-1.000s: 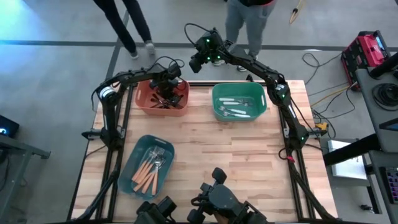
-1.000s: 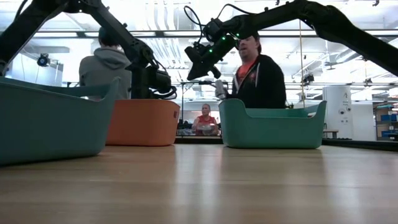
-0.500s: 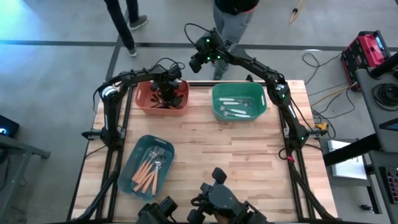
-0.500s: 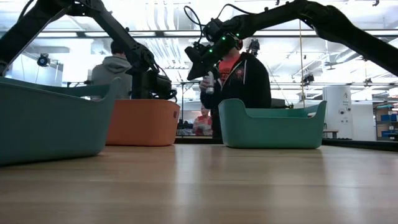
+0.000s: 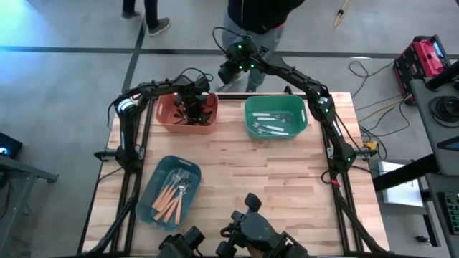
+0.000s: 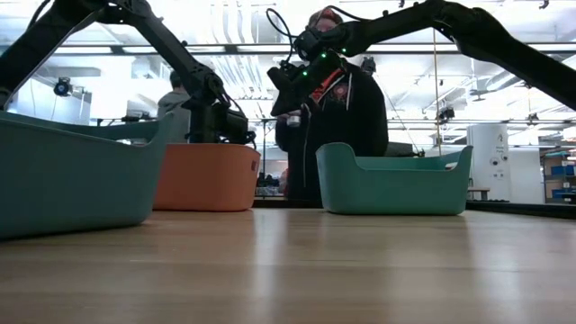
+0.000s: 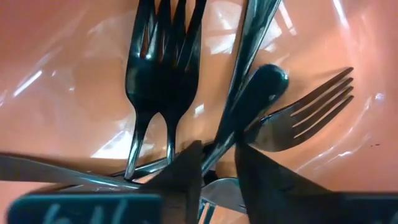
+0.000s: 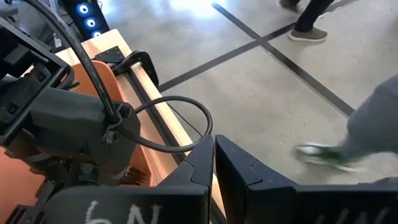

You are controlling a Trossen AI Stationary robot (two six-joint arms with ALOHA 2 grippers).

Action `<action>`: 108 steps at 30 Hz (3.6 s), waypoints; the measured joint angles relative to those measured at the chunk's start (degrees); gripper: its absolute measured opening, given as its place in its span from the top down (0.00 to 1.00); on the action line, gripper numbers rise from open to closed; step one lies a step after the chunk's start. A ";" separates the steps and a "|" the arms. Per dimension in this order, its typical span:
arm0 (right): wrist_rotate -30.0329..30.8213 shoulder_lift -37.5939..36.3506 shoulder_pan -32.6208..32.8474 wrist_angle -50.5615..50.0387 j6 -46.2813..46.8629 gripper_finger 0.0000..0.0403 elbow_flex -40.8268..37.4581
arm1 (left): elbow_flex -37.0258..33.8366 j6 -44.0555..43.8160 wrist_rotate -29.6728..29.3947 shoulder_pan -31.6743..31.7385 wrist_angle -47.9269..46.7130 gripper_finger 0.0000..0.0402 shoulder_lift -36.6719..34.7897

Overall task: Sort silverware by color (type)
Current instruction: Adjust the black forks in the orange bin

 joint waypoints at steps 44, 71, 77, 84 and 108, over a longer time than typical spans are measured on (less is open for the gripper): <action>-0.01 0.02 0.01 -0.39 0.04 0.98 0.01 | -0.17 5.43 -1.69 0.04 -3.11 1.00 -5.55; -0.01 0.07 0.01 -0.39 0.06 0.98 0.01 | 4.42 15.00 -5.12 0.04 -7.59 1.00 -7.78; -0.01 0.07 0.01 -0.42 0.48 0.98 0.01 | 7.02 22.75 -7.67 0.13 -10.65 1.00 -7.78; -0.01 0.07 0.01 -0.43 0.48 0.98 0.01 | 7.09 30.64 -13.79 0.13 -13.55 1.00 -7.78; -0.03 -0.04 0.01 -0.44 0.48 0.98 0.01 | 7.17 38.66 -8.98 0.20 -8.85 1.00 -6.13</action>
